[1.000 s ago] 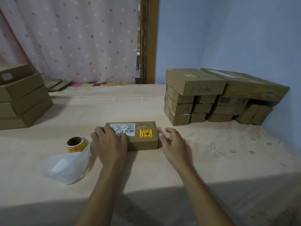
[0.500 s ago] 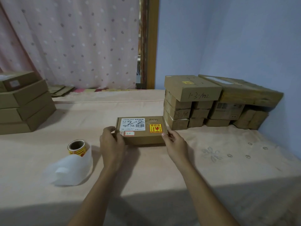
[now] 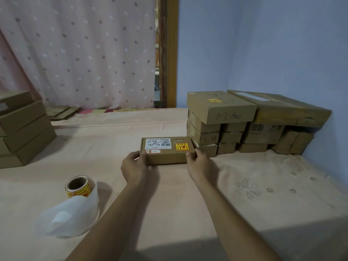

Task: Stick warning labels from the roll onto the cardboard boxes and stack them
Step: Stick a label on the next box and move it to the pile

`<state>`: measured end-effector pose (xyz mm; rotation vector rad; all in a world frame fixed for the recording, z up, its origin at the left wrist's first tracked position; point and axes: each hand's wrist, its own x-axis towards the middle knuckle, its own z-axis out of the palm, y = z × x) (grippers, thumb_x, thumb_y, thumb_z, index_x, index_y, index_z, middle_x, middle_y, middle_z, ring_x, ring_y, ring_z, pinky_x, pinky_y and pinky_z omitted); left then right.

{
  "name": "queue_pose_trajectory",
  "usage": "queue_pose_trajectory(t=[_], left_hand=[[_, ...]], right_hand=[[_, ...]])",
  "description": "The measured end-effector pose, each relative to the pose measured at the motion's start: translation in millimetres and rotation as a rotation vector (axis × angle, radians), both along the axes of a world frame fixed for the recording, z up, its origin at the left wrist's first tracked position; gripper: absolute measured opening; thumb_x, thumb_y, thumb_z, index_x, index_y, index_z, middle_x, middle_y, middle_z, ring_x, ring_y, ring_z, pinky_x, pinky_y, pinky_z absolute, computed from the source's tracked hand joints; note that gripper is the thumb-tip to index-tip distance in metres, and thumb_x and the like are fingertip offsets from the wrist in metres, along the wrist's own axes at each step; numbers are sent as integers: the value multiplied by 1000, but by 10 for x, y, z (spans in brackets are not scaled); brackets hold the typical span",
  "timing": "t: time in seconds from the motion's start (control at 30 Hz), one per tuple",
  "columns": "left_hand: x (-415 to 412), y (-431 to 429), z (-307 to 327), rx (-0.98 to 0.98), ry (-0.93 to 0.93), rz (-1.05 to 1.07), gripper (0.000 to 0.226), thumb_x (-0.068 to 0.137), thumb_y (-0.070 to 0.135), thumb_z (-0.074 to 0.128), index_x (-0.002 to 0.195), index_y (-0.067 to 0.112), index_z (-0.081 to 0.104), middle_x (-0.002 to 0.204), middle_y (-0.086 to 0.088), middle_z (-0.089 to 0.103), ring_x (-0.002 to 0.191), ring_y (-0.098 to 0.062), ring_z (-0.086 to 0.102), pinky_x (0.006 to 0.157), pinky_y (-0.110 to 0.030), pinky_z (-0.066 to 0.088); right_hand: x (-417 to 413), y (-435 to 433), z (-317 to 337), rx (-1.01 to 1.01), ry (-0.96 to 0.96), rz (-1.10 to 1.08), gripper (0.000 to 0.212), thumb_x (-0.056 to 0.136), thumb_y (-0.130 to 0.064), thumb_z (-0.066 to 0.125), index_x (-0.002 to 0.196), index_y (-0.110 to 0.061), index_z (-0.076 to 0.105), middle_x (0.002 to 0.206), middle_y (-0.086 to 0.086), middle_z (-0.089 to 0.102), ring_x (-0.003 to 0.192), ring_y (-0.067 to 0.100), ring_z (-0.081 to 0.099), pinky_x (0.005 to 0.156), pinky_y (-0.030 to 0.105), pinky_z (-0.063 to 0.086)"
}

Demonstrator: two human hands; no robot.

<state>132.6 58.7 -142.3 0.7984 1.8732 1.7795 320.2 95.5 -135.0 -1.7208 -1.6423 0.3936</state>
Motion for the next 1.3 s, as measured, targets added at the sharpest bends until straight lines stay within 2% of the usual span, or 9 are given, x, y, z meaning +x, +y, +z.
queue_pose_trajectory(t=[0.1, 0.17, 0.27, 0.57, 0.67, 0.87, 1.07, 1.17, 1.3], left_hand=[[-75, 65, -70, -52, 183, 6, 26, 95, 28, 67, 113, 11, 76, 110, -7, 76, 104, -26, 67, 83, -29, 41], [-135, 81, -89, -34, 213, -2, 27, 95, 28, 67, 116, 11, 75, 111, -5, 75, 102, -22, 66, 83, -28, 41], [-217, 108, -118, -60, 268, -44, 26, 96, 27, 63, 115, 14, 75, 108, -2, 76, 101, -20, 67, 81, -29, 42], [-128, 86, -89, -86, 311, -129, 30, 91, 13, 56, 115, 18, 72, 105, 2, 74, 91, -14, 60, 78, -26, 39], [-116, 60, -79, -79, 301, -141, 30, 91, 12, 56, 117, 17, 70, 107, 2, 73, 95, -15, 61, 79, -26, 38], [-92, 21, -100, -74, 276, -165, 36, 92, 10, 57, 128, 13, 62, 115, 2, 67, 101, -15, 61, 84, -27, 42], [-47, -28, -83, -56, 296, -156, 36, 89, 10, 54, 123, 13, 63, 118, 0, 65, 108, -19, 60, 91, -32, 47], [-8, -125, -17, -51, 361, -190, 37, 89, 12, 54, 125, 14, 61, 121, -2, 60, 116, -21, 55, 99, -34, 45], [-77, -292, 187, -90, 460, -167, 44, 97, 22, 55, 139, 10, 51, 140, -6, 50, 132, -22, 44, 102, -30, 36]], right_hand=[[-42, 100, -34, -21, 21, -17, 44, 103, -48, 49, 138, -24, 58, 124, 2, 71, 116, 30, 63, 99, 40, 49], [-47, 125, -101, 15, 74, -29, 37, 101, -45, 52, 131, -26, 62, 117, 1, 74, 112, 30, 65, 95, 40, 50], [-57, 163, -135, 48, 184, 2, 39, 101, -33, 57, 137, -20, 64, 118, 4, 75, 115, 28, 65, 97, 36, 50], [-50, 221, -179, 2, 130, 9, 46, 99, -32, 59, 143, -17, 58, 116, 3, 74, 118, 28, 62, 94, 34, 45], [-41, 195, -175, 9, 116, 7, 47, 99, -31, 58, 144, -18, 57, 119, 3, 73, 118, 28, 62, 95, 34, 45], [-57, 165, -193, 100, 168, 65, 41, 97, -20, 60, 137, -12, 60, 139, 5, 52, 106, 17, 66, 85, 22, 39], [-62, 167, -241, 113, 102, 78, 36, 97, -21, 62, 132, -12, 62, 140, 5, 50, 110, 22, 63, 87, 24, 38], [-93, 137, -242, 199, 124, 66, 28, 94, -17, 64, 121, -11, 65, 132, 7, 53, 108, 29, 63, 87, 32, 44], [-192, 11, -165, 279, 116, 113, 21, 94, -16, 62, 114, -13, 67, 129, 3, 57, 107, 28, 63, 83, 33, 46]])
